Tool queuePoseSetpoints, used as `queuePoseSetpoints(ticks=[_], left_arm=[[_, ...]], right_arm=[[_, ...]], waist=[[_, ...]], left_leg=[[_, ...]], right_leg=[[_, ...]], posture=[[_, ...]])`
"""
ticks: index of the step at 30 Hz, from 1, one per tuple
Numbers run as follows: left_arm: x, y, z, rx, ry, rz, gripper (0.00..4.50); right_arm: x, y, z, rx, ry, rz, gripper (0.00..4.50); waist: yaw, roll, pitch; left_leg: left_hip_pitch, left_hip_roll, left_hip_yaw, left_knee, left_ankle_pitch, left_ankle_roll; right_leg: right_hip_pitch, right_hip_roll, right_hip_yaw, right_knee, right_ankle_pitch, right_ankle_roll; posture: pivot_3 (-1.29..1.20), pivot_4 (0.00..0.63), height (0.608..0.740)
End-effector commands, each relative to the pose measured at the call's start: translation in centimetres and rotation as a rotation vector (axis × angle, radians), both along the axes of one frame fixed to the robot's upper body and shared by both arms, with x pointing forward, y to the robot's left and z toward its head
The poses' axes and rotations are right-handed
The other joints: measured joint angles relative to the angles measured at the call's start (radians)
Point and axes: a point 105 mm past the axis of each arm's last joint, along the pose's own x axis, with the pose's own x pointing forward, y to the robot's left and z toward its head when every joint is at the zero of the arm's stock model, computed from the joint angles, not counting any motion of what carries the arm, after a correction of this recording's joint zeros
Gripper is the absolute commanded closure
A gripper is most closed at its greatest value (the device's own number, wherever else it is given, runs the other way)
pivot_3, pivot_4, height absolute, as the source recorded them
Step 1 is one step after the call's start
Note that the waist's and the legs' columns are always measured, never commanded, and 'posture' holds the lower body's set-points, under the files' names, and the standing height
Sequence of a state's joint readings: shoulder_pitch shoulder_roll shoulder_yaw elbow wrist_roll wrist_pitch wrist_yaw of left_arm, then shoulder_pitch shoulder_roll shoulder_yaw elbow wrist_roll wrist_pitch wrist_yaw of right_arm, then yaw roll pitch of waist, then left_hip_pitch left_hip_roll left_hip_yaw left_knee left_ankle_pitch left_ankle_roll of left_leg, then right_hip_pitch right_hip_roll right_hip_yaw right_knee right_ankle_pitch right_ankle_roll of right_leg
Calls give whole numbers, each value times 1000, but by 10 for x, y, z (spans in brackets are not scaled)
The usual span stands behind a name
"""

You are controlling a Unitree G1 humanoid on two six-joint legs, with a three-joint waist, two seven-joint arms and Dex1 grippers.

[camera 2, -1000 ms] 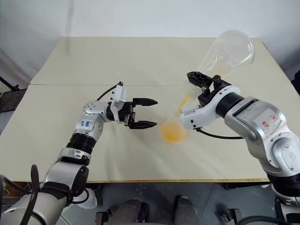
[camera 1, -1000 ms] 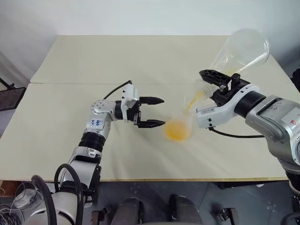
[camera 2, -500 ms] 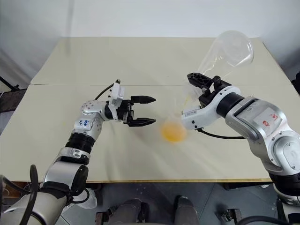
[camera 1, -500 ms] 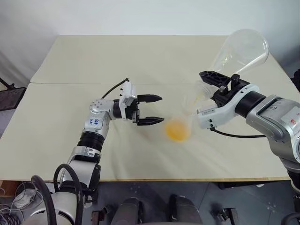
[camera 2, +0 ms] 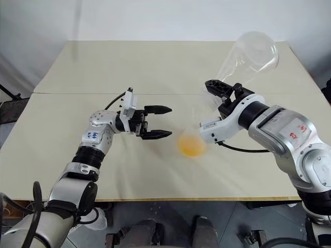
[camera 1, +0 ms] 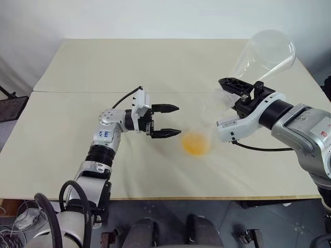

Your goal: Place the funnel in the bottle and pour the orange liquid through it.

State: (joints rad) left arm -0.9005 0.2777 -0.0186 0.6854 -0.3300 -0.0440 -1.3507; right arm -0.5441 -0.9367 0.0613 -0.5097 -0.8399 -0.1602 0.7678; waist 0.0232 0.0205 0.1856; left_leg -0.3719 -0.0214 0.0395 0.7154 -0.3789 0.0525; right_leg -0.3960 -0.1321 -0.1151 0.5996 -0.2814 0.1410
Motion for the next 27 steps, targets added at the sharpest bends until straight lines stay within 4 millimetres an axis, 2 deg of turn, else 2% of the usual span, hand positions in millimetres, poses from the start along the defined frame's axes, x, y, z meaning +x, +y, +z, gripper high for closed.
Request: queuePoseSetpoints(ticks=[1,7,13,19,24,27], left_arm=[[1,-3,15,-10,-47,-11,0],[3,-3,15,-6,-50,-9,0],[3,-4,14,-6,-54,-7,0],[6,-2,16,-12,-61,21,0],[8,1,18,-21,-61,51,0],[8,3,19,-21,-64,59,0]], right_arm=[[-6,0,19,-2,-81,9,2035],[-6,2,17,3,-74,17,2035],[-7,3,14,98,-30,15,2035],[-5,-6,19,492,63,-28,2035],[-6,-27,16,899,167,-60,2035],[-4,-43,24,1103,169,-66,2035]], waist=[[0,0,0],[0,0,0],[0,0,0],[0,0,0],[2,0,0],[0,0,0]], left_leg=[[0,0,0,0,0,0],[0,0,0,0,0,0],[0,0,0,0,0,0],[0,0,0,0,0,0],[0,-1,-2,1,0,0],[0,0,-2,1,0,0]], right_leg=[[0,0,0,0,0,0],[0,0,0,0,0,0],[0,0,0,0,0,0],[0,0,-1,2,0,0],[0,-1,-1,3,0,0],[0,0,-1,4,0,0]], posture=[[0,150,740],[0,150,740],[0,150,740],[0,150,740],[0,150,740],[0,150,740]])
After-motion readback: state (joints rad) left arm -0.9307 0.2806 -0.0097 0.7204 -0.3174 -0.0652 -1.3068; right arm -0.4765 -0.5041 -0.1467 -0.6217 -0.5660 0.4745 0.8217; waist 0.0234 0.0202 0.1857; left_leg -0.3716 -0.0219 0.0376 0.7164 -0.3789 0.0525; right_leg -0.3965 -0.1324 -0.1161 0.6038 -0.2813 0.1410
